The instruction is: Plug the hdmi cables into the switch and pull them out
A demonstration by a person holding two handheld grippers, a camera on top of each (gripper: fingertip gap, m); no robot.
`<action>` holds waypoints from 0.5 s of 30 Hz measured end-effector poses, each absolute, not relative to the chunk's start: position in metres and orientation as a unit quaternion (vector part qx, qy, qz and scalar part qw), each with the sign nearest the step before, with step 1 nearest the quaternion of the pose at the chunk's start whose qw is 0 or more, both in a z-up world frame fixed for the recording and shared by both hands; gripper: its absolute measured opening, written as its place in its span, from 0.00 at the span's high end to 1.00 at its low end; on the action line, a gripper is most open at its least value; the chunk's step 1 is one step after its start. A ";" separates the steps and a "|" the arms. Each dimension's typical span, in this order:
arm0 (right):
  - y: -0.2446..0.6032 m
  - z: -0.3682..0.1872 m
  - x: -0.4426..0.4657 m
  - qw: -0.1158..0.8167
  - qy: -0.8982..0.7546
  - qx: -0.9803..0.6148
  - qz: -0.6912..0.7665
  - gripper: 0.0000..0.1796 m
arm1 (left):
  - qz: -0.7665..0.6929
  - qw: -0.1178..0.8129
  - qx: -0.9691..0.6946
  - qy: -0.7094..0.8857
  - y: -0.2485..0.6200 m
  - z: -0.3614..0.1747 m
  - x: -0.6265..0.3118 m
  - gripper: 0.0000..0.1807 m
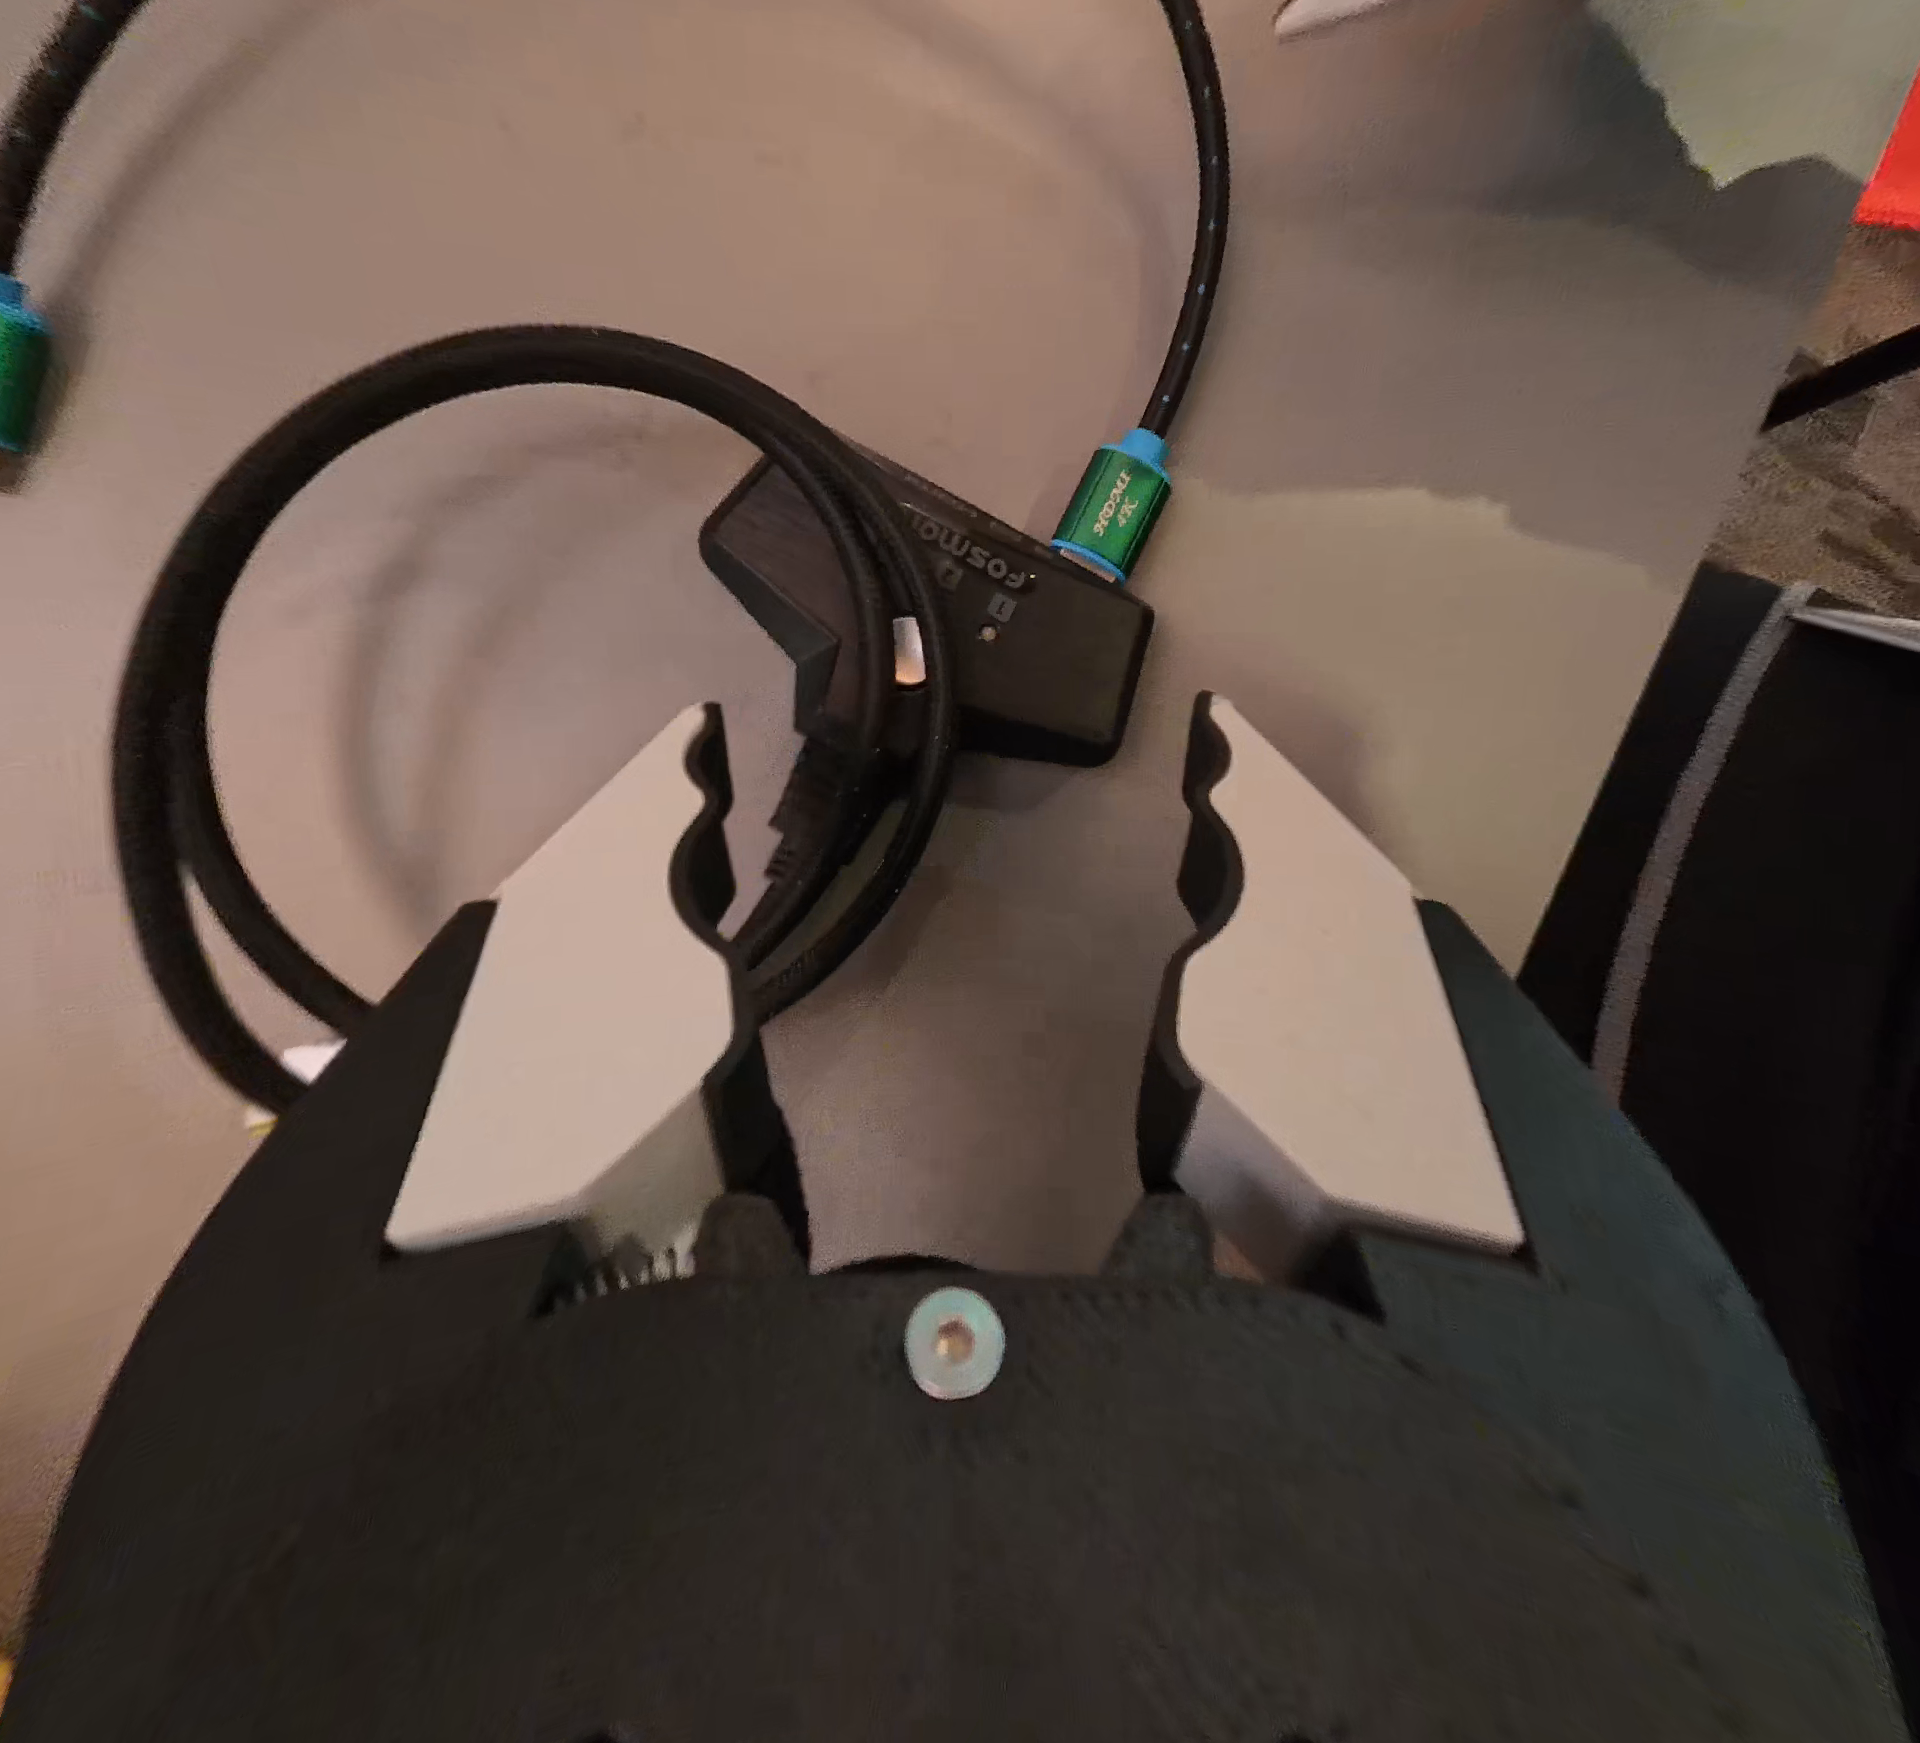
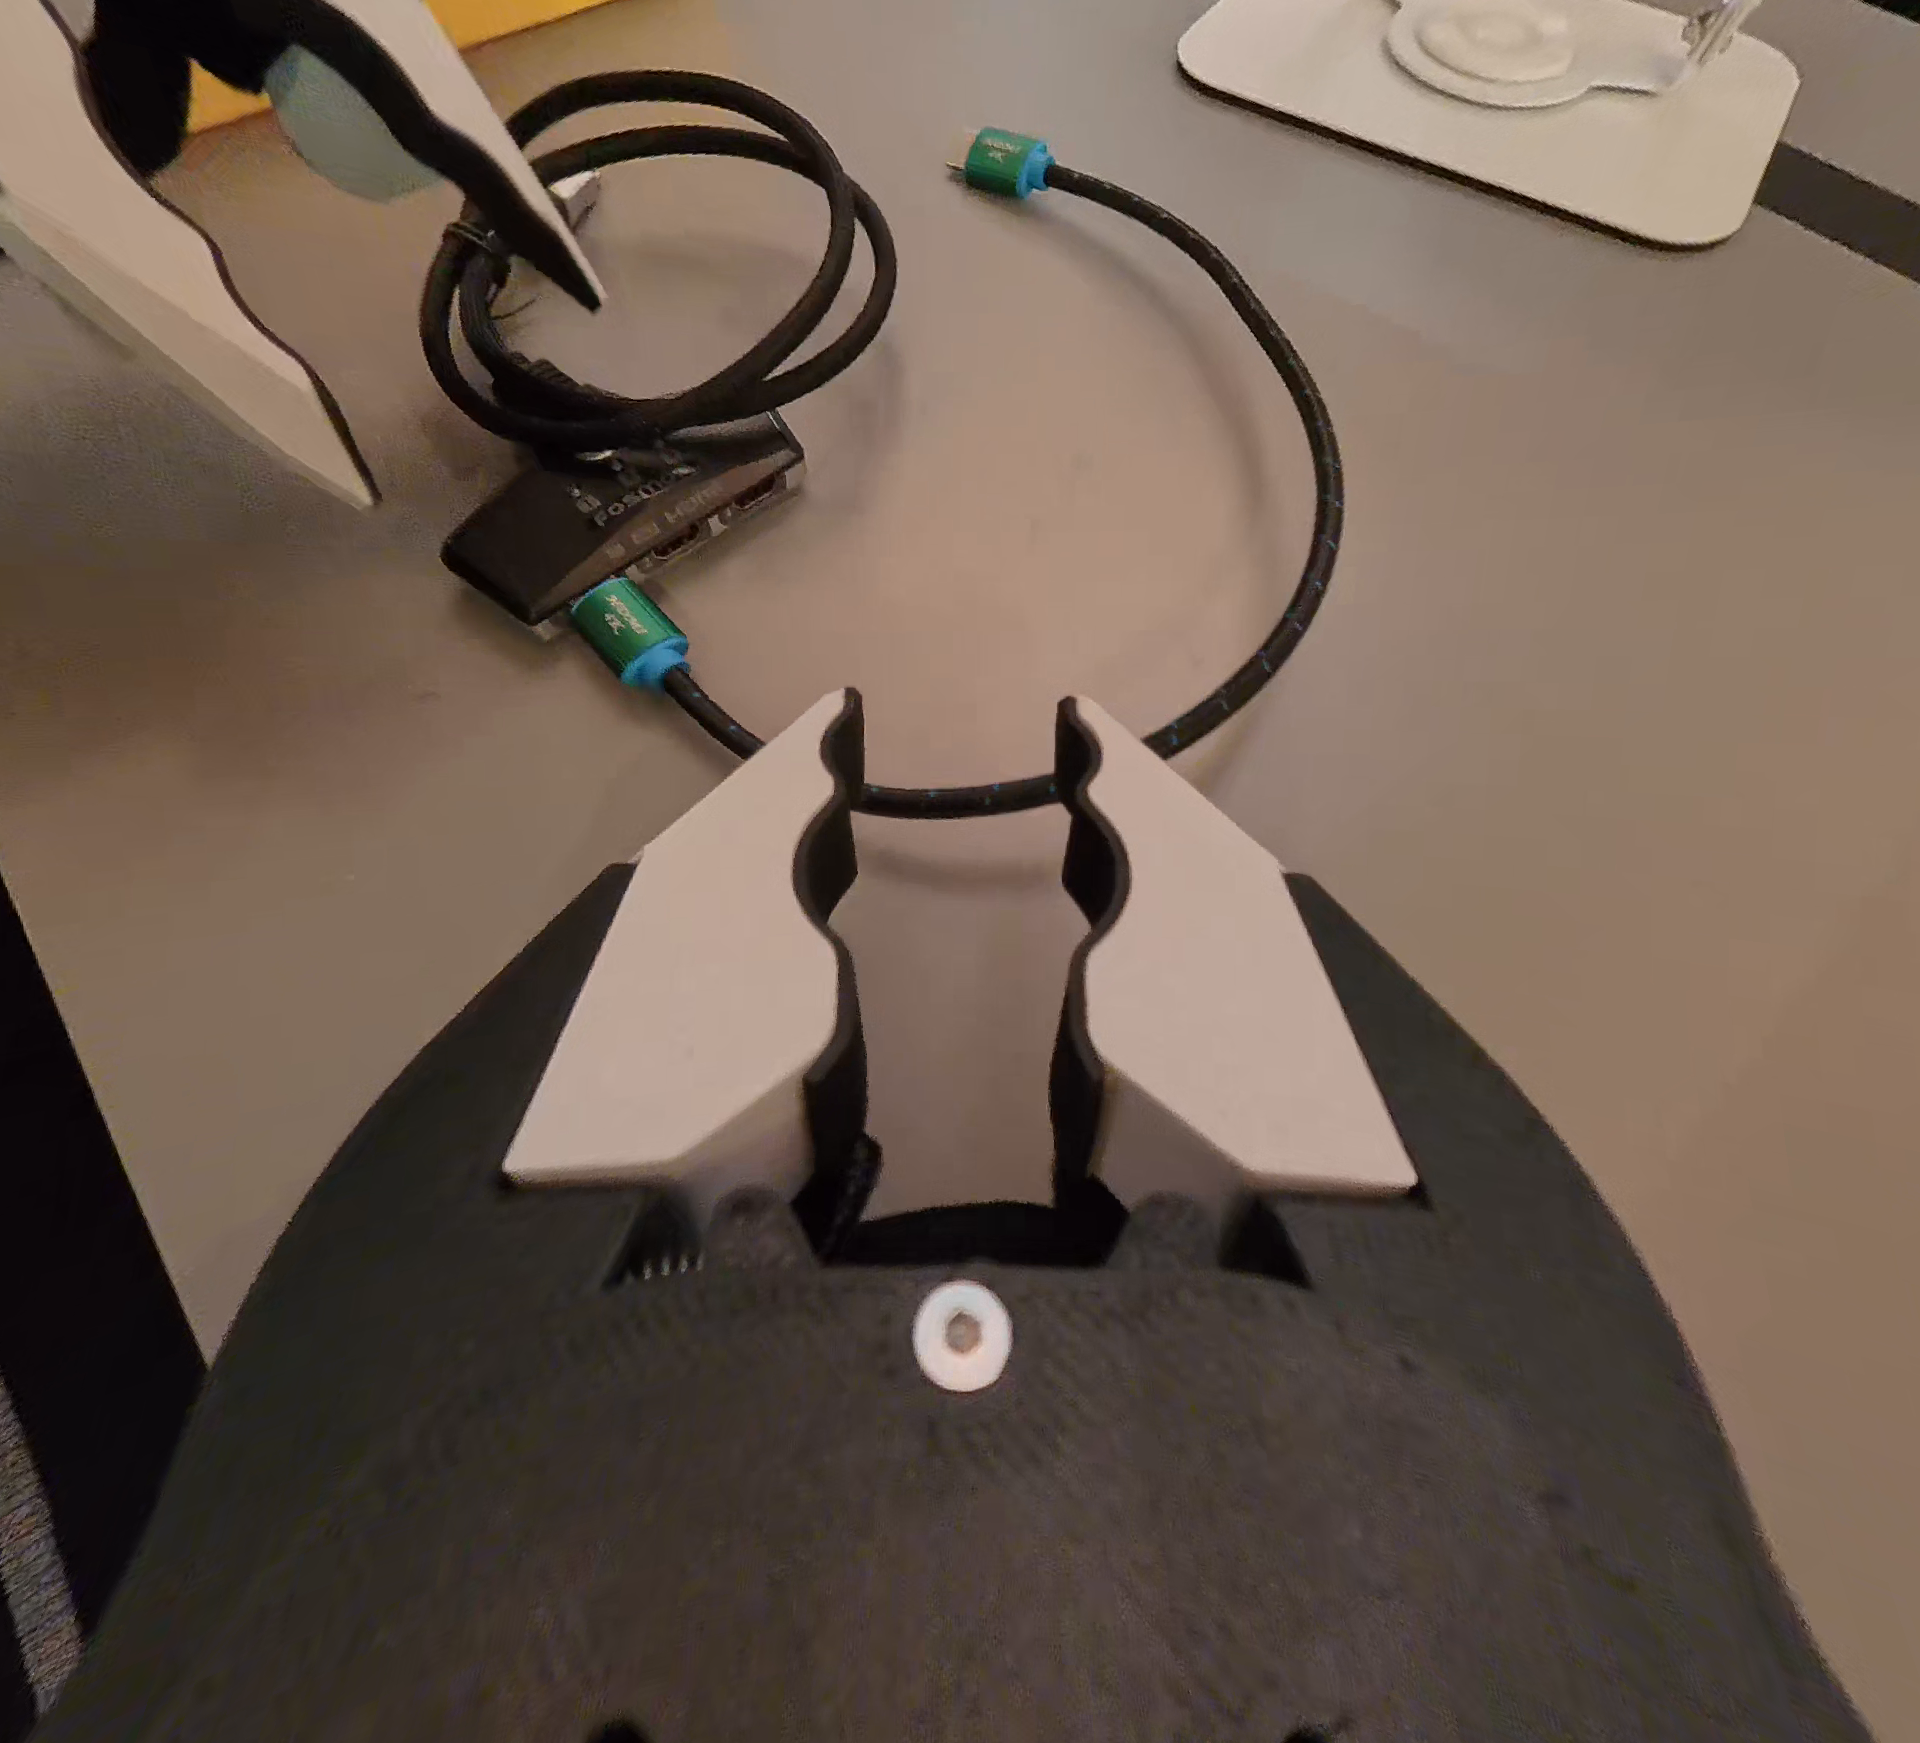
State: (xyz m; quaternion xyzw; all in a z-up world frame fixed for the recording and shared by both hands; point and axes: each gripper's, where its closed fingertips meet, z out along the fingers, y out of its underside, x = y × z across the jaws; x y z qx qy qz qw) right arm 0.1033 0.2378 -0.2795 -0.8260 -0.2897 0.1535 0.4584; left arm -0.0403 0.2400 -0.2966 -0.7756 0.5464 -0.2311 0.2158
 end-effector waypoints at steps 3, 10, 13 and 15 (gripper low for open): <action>0.237 -0.280 0.096 0.461 -0.308 -0.820 0.142 0.81 | -0.233 0.264 -0.771 0.531 0.249 -0.260 -0.046 0.51; 0.236 -0.276 0.090 0.480 -0.327 -0.804 0.128 0.82 | -0.157 0.382 -0.789 0.456 0.293 -0.163 -0.131 0.64; 0.236 -0.277 0.088 0.482 -0.331 -0.801 0.128 0.82 | -0.132 0.407 -0.817 0.386 0.315 -0.145 -0.194 0.67; 0.235 -0.278 0.087 0.481 -0.336 -0.800 0.128 0.82 | -0.121 0.398 -0.845 0.336 0.326 -0.149 -0.238 0.69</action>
